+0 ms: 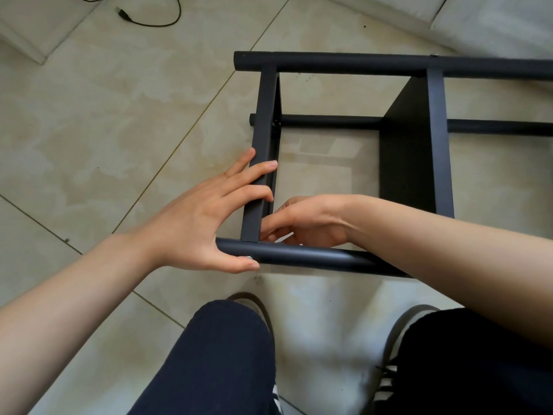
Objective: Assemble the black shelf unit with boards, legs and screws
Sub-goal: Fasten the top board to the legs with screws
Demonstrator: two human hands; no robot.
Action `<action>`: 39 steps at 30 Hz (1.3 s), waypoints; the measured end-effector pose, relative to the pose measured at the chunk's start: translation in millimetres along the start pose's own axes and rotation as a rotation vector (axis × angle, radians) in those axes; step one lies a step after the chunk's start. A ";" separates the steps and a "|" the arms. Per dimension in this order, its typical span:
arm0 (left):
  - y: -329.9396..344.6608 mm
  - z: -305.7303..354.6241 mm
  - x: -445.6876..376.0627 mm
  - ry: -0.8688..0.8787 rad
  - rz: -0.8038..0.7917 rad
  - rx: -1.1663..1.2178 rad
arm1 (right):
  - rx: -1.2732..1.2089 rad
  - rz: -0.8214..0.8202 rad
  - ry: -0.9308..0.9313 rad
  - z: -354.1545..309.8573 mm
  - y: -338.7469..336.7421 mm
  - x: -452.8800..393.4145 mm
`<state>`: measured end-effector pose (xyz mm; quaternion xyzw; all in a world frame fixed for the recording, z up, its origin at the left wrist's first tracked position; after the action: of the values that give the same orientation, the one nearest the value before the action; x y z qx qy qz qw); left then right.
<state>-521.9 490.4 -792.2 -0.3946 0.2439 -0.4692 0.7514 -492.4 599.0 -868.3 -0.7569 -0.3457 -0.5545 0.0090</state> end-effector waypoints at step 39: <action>1.3 -0.8 -0.2 -0.012 -0.001 0.022 | -0.048 0.003 -0.002 2.7 -1.7 -2.1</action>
<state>-521.9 490.7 -793.7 -0.3891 0.2342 -0.4698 0.7570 -491.4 600.3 -871.7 -0.7581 -0.3310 -0.5618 -0.0088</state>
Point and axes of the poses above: each hand's wrist, its own x-axis away from the middle knuckle, its own y-axis out of the palm, z = x × y, the point moved 7 cm from there along -x, towards the middle knuckle, and after that the axes turned 10 degrees about y, right-handed, at the moved point
